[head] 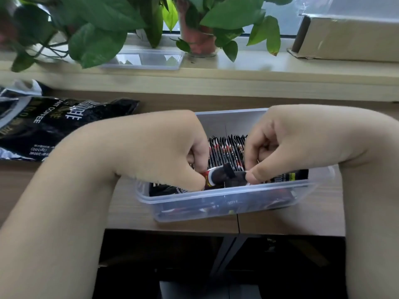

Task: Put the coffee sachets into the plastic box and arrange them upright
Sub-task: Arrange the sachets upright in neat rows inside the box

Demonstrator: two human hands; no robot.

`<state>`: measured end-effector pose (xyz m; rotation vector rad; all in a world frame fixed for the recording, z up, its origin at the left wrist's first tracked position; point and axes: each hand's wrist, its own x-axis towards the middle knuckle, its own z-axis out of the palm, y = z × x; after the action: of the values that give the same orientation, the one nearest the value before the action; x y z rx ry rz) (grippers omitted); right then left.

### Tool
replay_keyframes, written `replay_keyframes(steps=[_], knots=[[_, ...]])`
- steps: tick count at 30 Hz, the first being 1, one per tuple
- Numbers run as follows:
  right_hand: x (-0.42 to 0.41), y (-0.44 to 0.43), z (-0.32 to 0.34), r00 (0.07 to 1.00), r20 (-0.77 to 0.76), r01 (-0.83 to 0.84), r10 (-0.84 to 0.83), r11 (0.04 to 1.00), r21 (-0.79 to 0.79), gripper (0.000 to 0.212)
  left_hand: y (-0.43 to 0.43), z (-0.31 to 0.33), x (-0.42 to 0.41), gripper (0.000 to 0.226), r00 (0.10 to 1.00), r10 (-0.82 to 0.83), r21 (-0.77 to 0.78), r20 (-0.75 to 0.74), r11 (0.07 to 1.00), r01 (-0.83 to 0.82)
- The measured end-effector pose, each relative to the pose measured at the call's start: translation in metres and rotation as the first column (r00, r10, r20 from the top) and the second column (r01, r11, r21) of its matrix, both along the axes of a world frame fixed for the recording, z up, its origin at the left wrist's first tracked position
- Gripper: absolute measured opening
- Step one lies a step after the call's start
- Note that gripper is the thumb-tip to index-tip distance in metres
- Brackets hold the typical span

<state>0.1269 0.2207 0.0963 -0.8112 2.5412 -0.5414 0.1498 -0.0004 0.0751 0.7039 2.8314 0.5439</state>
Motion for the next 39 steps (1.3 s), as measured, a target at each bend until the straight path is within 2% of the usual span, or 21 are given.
replay_keyframes(steps=[3,6,10,12,15,17,21,24,26,32,39], knots=[[0.000,0.007,0.008,0.995,-0.072,0.056,-0.073,0.975,-0.214,0.016,-0.005,0.009,-0.001,0.017,0.995,0.055,0.185,-0.080,0.982,-0.039],[-0.001,0.010,0.012,0.971,-0.109,0.139,-0.214,0.873,-0.468,0.017,-0.010,0.017,0.000,0.015,0.973,0.185,0.430,-0.140,0.896,-0.109],[-0.002,0.008,0.013,0.916,-0.080,0.269,-0.393,0.751,-0.603,0.017,-0.014,0.015,-0.003,0.008,0.912,0.397,0.572,-0.100,0.773,-0.274],[-0.002,0.007,0.012,0.882,-0.052,0.351,-0.469,0.725,-0.593,0.018,-0.017,0.010,-0.005,0.015,0.885,0.463,0.592,-0.052,0.728,-0.346],[0.000,0.000,0.010,0.826,-0.016,0.452,-0.564,0.679,-0.579,0.020,-0.016,0.003,-0.007,0.030,0.880,0.474,0.612,0.022,0.690,-0.387],[-0.001,-0.006,0.007,0.796,-0.016,0.486,-0.605,0.654,-0.580,0.020,-0.014,0.000,-0.008,0.029,0.873,0.486,0.624,0.042,0.670,-0.402],[-0.010,-0.011,-0.008,0.705,-0.254,0.557,-0.663,0.738,-0.380,0.015,-0.010,-0.002,-0.006,0.016,0.860,0.510,0.626,0.021,0.664,-0.409],[-0.013,-0.015,-0.016,0.720,-0.304,0.586,-0.624,0.781,-0.215,0.016,-0.007,-0.004,-0.007,0.023,0.862,0.507,0.641,0.022,0.654,-0.401],[-0.014,-0.016,-0.019,0.732,-0.298,0.593,-0.613,0.788,-0.165,0.017,-0.005,-0.006,-0.008,0.025,0.860,0.509,0.639,0.026,0.653,-0.406],[-0.016,-0.016,-0.020,0.742,-0.288,0.589,-0.605,0.794,-0.152,0.018,-0.002,-0.012,-0.011,0.020,0.846,0.533,0.613,0.021,0.661,-0.432],[-0.011,-0.006,-0.011,0.662,-0.387,0.562,-0.641,0.767,-0.310,0.021,-0.001,-0.014,-0.011,0.019,0.832,0.554,0.581,-0.019,0.683,-0.442]])
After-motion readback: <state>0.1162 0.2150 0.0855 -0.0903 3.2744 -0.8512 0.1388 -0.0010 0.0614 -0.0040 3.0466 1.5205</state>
